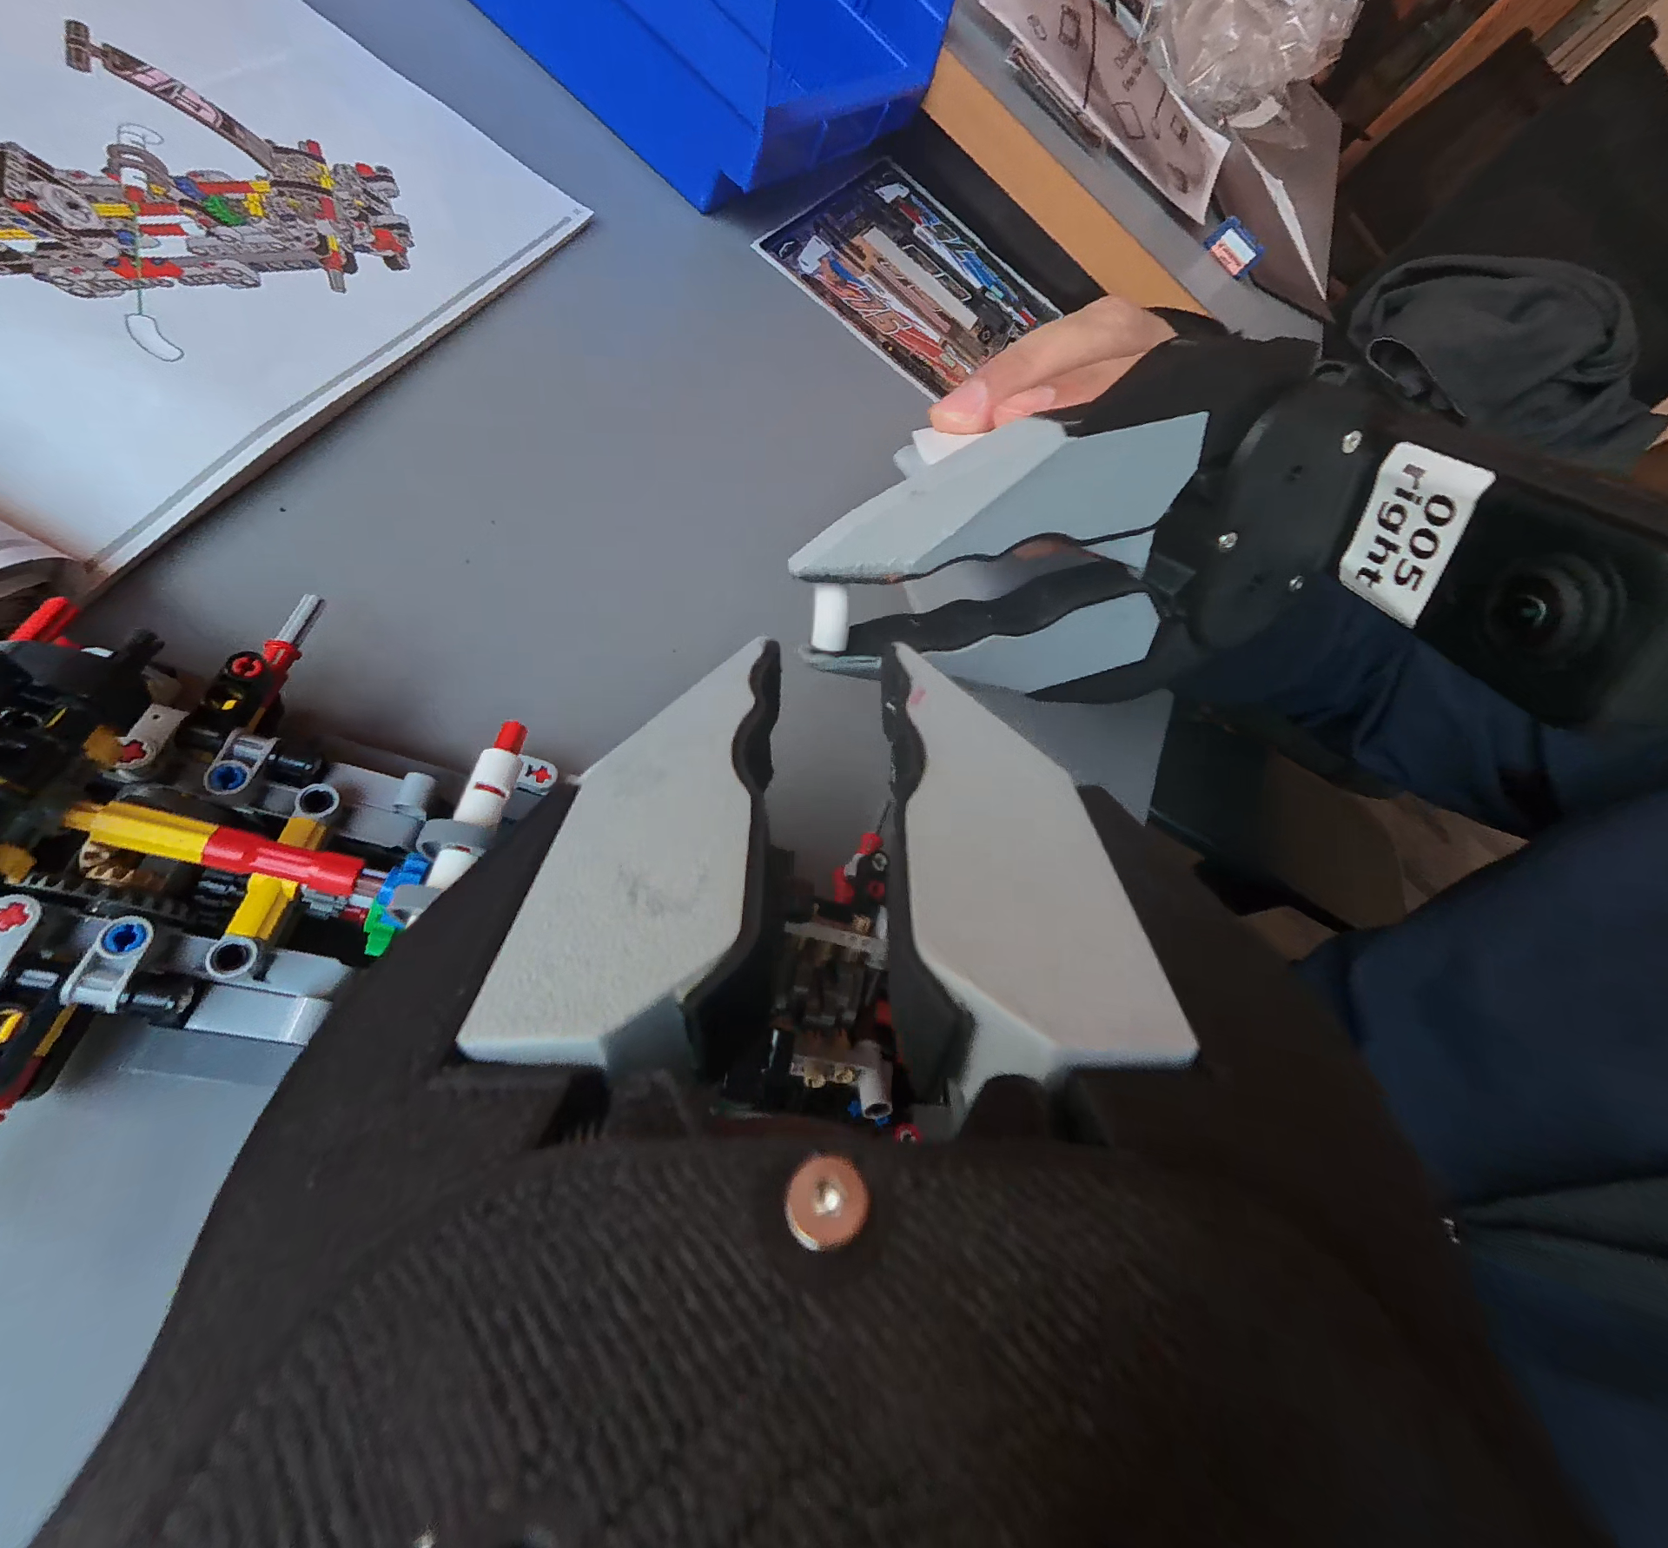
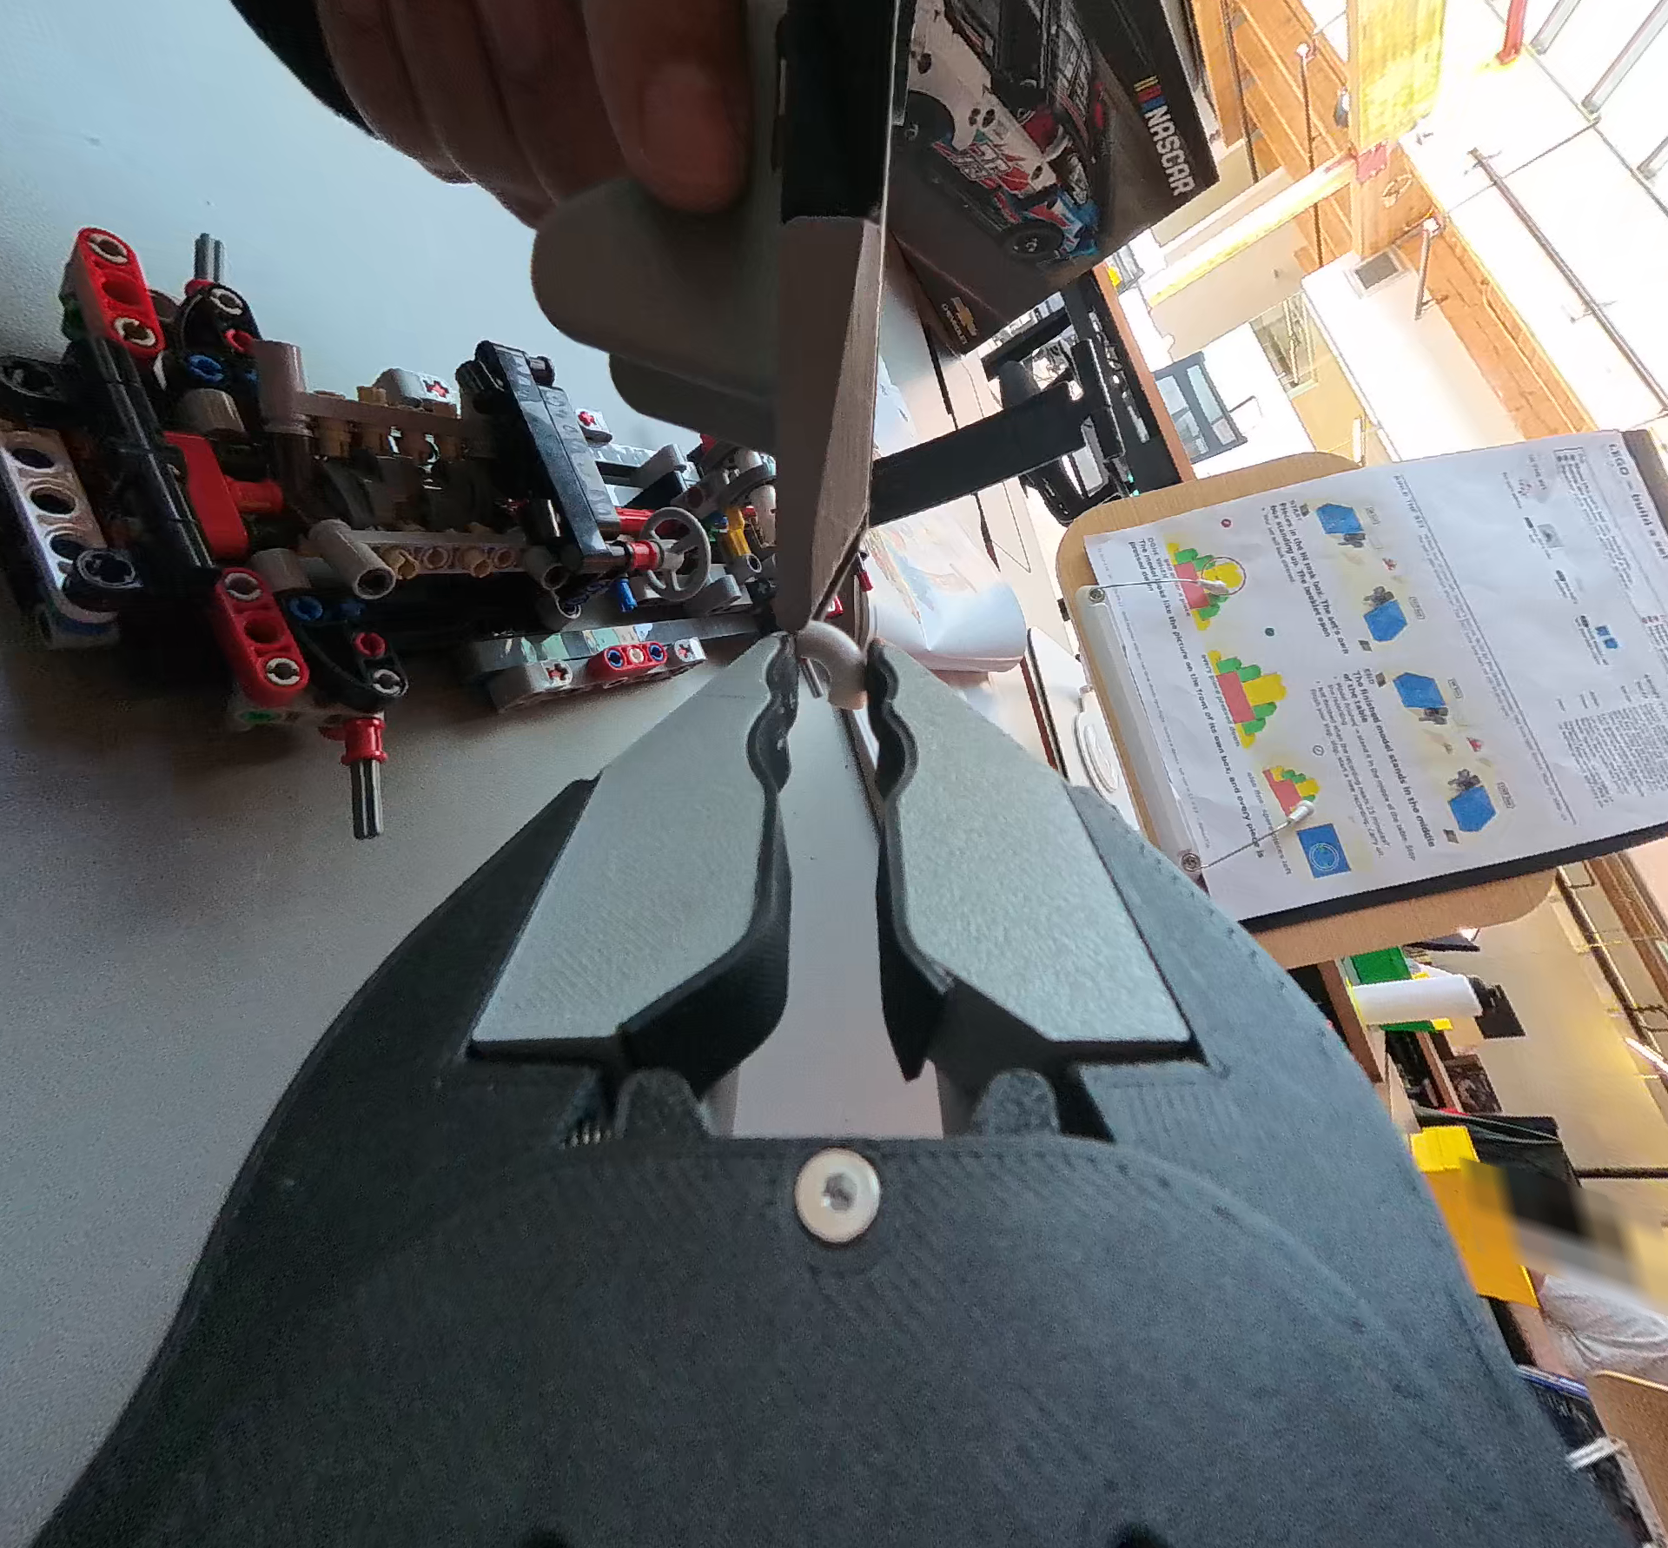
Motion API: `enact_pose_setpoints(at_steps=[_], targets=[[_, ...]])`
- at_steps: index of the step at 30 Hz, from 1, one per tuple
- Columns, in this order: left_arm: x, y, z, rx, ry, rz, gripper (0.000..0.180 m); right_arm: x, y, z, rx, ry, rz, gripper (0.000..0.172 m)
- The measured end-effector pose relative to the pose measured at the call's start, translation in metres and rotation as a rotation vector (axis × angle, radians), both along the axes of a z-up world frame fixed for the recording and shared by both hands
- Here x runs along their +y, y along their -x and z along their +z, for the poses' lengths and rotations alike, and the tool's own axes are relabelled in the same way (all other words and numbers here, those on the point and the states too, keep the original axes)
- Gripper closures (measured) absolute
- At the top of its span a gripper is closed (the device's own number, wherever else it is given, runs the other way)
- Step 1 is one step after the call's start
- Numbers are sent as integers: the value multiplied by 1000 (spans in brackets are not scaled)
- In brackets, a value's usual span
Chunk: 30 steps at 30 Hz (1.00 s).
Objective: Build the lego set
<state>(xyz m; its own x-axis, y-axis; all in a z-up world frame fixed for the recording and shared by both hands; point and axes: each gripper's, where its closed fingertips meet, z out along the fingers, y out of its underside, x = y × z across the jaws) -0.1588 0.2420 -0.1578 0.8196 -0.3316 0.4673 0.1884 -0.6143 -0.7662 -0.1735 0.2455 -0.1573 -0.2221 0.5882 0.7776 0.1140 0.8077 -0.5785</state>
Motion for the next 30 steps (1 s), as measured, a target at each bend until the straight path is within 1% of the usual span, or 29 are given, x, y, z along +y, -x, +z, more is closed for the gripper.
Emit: enact_pose_setpoints(at_steps=[5,10,13,15,16,17,18,21,23,26,28,29,30], targets=[[3,-1,0,1,-1,-3,162,2,-1,2,16,-27,-16,159],[4,-1,2,-66,4,-12,161,2,-1,-1,3,-23,-14,159],[7,3,2,-54,4,1,162,2,-1,0,10,-33,-14,159],[7,-1,1,-52,12,-17,163,-1,-2,3,28,-33,-4,159],[7,-4,0,-49,13,-29,165,-3,-2,4,34,-36,1,159],[6,-7,1,-49,9,-45,171,-3,-2,4,34,-40,1,159],[6,-8,1,-38,4,-51,175,-3,-2,3,33,-44,-3,159],[5,-7,2,25,-7,-75,175,-4,-2,4,35,-18,10,160],[2,-5,1,97,-9,-98,175,-6,-3,1,0,60,42,162],[-6,-4,1,271,-25,-162,175,-8,-8,-3,-100,329,148,166],[-11,3,0,414,-17,-205,175,-1,-9,-1,-145,493,179,169],[-11,12,2,498,-18,-200,175,6,-9,2,-146,550,176,169],[-8,24,9,566,-34,-165,175,15,-8,5,-138,602,164,169]])
